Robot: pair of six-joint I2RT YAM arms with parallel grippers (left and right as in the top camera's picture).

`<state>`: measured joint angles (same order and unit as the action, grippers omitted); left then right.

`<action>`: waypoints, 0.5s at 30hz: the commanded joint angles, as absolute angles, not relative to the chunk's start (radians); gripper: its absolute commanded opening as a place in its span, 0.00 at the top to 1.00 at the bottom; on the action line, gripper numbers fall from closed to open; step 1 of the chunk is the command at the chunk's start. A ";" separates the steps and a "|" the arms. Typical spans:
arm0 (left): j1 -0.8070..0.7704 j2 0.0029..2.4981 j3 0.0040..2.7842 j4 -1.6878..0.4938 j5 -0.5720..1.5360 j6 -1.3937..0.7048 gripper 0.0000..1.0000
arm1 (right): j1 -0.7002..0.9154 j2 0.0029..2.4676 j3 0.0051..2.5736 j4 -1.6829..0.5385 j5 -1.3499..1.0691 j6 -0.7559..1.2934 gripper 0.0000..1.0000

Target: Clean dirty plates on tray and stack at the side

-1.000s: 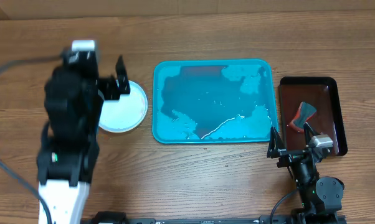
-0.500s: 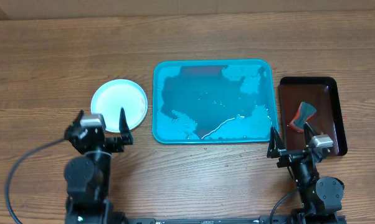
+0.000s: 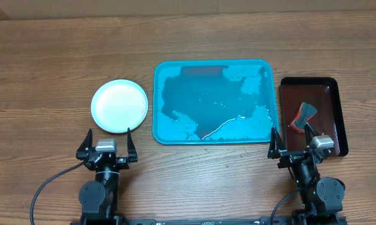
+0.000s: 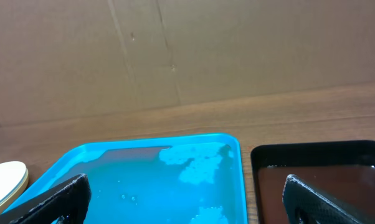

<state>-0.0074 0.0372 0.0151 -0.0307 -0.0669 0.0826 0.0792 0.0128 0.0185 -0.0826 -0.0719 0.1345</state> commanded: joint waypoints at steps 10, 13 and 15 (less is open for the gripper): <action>0.047 0.003 0.005 -0.073 -0.051 0.116 0.00 | 0.078 0.003 0.008 -0.078 -0.073 0.133 0.00; 0.046 0.004 0.005 -0.073 -0.051 0.116 0.01 | 0.078 0.003 0.008 -0.078 -0.073 0.133 0.00; 0.046 0.004 0.005 -0.073 -0.052 0.116 0.00 | 0.078 0.003 0.008 -0.078 -0.073 0.133 0.00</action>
<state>0.0414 0.0166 0.0116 -0.0761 -0.0631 0.0895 0.0792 0.0128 0.0185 -0.0826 -0.0715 0.1337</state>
